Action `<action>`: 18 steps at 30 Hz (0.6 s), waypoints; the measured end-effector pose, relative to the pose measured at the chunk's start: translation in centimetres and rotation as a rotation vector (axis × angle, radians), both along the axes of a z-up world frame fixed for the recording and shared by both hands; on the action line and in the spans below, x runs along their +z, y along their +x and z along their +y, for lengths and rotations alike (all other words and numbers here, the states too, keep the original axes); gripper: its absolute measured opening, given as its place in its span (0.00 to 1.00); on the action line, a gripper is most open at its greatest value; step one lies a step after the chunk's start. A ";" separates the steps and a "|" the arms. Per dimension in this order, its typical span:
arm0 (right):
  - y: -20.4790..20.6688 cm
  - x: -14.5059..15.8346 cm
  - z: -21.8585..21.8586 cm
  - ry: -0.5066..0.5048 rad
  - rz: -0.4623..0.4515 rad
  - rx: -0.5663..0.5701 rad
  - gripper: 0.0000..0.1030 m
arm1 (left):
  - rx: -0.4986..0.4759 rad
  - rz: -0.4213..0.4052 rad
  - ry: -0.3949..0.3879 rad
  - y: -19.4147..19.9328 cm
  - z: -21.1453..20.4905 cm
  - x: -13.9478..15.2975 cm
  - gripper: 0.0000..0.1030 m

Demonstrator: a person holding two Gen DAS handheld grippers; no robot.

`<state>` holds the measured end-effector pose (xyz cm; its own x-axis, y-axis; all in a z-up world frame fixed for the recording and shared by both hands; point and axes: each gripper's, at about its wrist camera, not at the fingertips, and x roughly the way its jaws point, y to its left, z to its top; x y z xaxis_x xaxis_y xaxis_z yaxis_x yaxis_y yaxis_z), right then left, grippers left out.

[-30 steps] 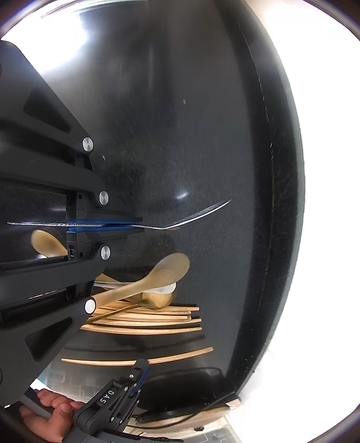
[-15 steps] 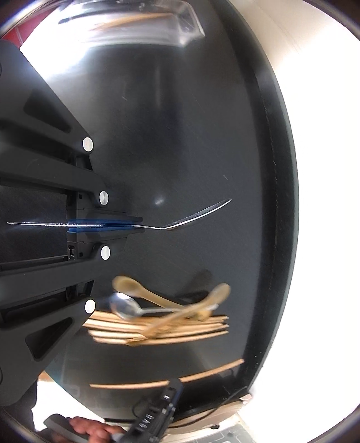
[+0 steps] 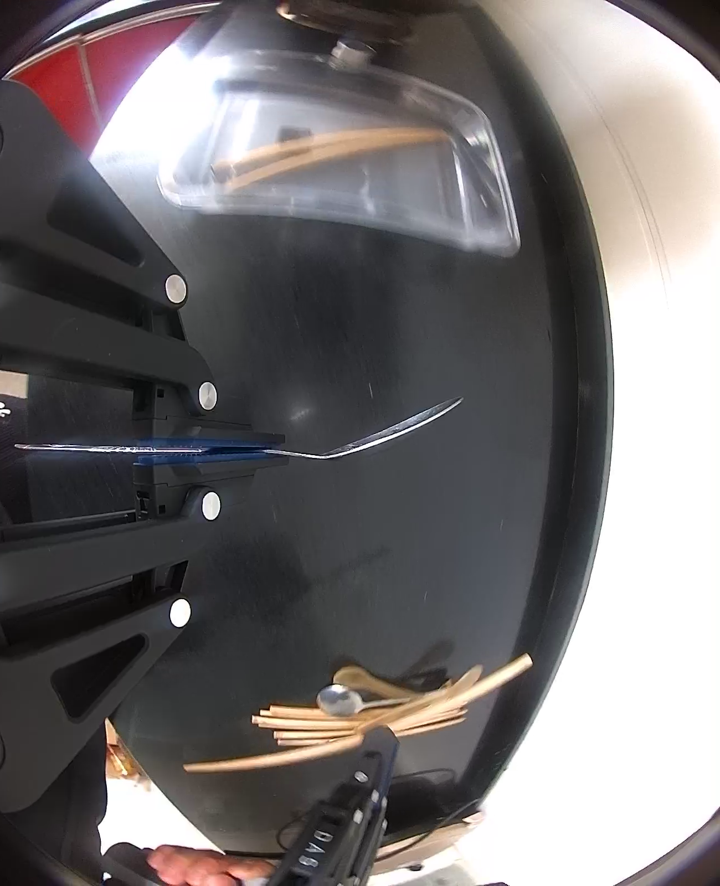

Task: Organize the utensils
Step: 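Carry spoon and chopstick into the clear container and open both tools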

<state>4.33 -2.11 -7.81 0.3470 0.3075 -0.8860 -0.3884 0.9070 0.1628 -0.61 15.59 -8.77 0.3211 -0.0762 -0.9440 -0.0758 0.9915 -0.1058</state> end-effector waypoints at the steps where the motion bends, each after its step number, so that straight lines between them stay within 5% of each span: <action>1: -0.6 0.0 1.3 0.007 0.006 0.016 0.07 | 0.014 -0.001 -0.003 -0.4 1.2 0.2 0.00; 13: -3.5 0.7 21.1 0.073 0.087 0.264 0.07 | 0.179 -0.025 -0.033 -3.4 15.0 1.5 0.01; 18: -2.7 0.9 25.9 0.090 0.126 0.301 0.07 | 0.252 -0.033 -0.068 -2.5 19.8 1.5 0.01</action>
